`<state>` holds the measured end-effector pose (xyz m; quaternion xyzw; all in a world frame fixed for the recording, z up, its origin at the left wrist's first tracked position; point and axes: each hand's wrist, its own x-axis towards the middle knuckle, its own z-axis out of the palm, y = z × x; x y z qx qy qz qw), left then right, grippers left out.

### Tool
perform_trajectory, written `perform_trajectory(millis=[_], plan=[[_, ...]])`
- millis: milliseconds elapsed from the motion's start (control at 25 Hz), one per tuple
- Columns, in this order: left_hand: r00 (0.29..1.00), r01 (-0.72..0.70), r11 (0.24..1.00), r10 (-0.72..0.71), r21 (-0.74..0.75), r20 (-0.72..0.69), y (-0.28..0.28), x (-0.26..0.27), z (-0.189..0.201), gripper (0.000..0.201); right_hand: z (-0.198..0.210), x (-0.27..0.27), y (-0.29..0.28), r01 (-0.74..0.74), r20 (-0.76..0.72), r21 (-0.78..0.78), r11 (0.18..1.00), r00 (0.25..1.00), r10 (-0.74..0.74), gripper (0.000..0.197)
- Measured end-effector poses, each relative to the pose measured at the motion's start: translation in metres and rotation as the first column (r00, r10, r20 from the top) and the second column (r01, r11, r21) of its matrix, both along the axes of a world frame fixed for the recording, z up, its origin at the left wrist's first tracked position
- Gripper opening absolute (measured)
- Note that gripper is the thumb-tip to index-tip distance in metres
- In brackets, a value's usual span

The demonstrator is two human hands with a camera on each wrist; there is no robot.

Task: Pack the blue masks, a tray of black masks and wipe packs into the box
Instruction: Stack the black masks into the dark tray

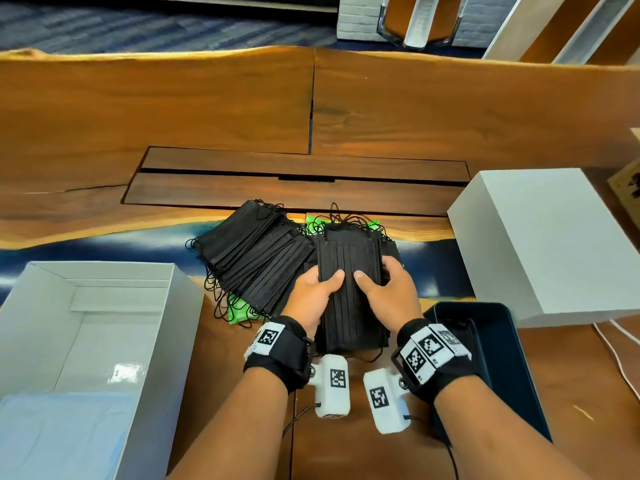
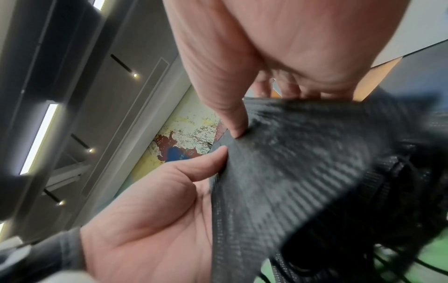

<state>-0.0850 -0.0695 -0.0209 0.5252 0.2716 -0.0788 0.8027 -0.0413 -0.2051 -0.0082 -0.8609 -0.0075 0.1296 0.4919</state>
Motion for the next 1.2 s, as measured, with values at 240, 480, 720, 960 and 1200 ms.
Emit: perform_trajectory(millis=[240, 480, 720, 960, 1200], plan=[[1.0, 0.0, 0.984, -0.005, -0.179, -0.029, -0.003, -0.007, 0.007, 0.029, 0.003, -0.01, -0.005, 0.065, -0.261, 0.305, 0.95, 0.965, 0.018, 0.023], [0.996, -0.088, 0.964, 0.079, -0.251, -0.046, -0.001, -0.015, 0.006, 0.05, 0.004, -0.015, -0.009, 0.054, -0.206, 0.229, 0.972, 0.979, -0.006, 0.02], [0.996, -0.088, 0.942, 0.074, -0.324, -0.058, 0.007, -0.022, 0.008, 0.049, 0.013, -0.018, -0.017, 0.141, -0.292, 0.346, 0.928, 0.956, -0.036, 0.014], [0.988, -0.152, 0.892, 0.135, -0.427, -0.068, 0.015, -0.03, -0.006, 0.057, 0.024, -0.015, -0.023, 0.241, -0.368, 0.434, 0.868, 0.927, -0.073, 0.021], [0.998, -0.059, 0.967, 0.048, -0.246, -0.05, 0.015, -0.024, -0.001, 0.04, 0.044, -0.007, -0.013, 0.277, -0.413, 0.536, 0.798, 0.91, -0.039, 0.022]])
